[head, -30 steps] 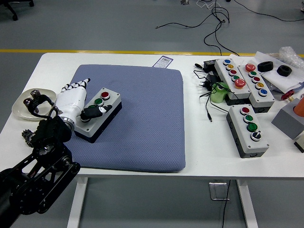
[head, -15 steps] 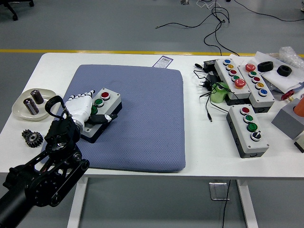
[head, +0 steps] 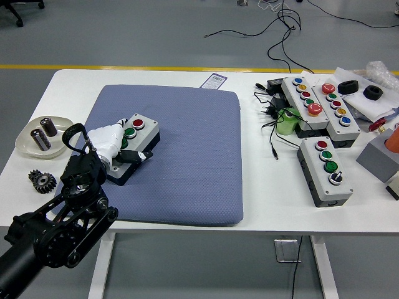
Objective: Pick up the button,place it on the desk,press the button,press the button
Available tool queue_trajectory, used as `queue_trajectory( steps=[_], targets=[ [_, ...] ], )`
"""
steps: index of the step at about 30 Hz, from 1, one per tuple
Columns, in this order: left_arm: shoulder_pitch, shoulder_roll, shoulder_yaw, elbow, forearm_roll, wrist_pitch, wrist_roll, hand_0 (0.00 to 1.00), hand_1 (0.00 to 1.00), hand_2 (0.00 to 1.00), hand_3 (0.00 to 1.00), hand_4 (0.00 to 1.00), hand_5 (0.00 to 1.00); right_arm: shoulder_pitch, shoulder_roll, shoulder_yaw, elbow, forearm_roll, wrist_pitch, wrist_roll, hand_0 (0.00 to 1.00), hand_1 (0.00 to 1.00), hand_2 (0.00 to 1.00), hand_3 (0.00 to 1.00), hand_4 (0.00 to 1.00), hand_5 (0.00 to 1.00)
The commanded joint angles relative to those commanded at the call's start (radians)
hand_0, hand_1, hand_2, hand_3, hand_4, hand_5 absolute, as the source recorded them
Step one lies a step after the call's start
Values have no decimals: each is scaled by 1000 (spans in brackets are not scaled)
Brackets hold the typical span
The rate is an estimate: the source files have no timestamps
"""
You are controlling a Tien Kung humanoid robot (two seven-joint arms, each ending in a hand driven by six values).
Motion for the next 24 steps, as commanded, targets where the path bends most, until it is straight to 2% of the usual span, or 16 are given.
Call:
queue_trajectory(
  steps=[3, 4, 9, 10, 12, 16, 21, 22, 24],
  targets=[
    [-2, 8, -1, 1, 0, 26, 0, 24, 22, 104, 424, 895, 198, 0, 0, -2, 0, 2, -1, -1, 540, 672, 736, 630, 318, 141],
    [-3, 10, -2, 2, 0, 22, 0, 15, 2, 7, 343, 892, 257, 0, 0, -3, 0, 3, -1, -1, 541, 672, 735, 630, 319, 140],
    [-4, 24, 7, 20, 0, -33, 0, 15, 2, 7, 343, 892, 257, -1, 0, -4, 0, 6, -2, -3, 541, 672, 735, 630, 319, 140],
    [-3, 26, 9, 24, 0, -43, 0, 19, 2, 2, 315, 895, 292, -1, 0, -4, 0, 5, -2, -4, 539, 671, 735, 628, 318, 142],
    [-1, 31, 13, 29, 0, -64, 0, 19, 2, 2, 315, 895, 292, -1, 0, -2, 0, 3, -2, -4, 539, 671, 735, 628, 318, 142],
    [0, 38, 20, 30, 0, -64, 0, 19, 2, 2, 303, 890, 302, -3, 0, 2, 0, 1, -2, -6, 537, 671, 735, 627, 318, 141],
    [-9, 59, 41, 19, 0, -59, 0, 19, 2, 2, 303, 890, 302, -4, 0, 2, 0, 1, -2, -6, 537, 671, 735, 627, 318, 141],
    [-12, 64, 45, 18, 0, -60, -2, 27, 2, 2, 266, 851, 395, -4, 0, 2, 0, 2, -2, -6, 539, 670, 734, 628, 318, 141],
    [-18, 74, 54, 15, 0, -64, -24, 27, 2, 2, 266, 851, 395, -3, 0, -1, 0, 4, -2, -5, 539, 670, 734, 628, 318, 141]
  ],
)
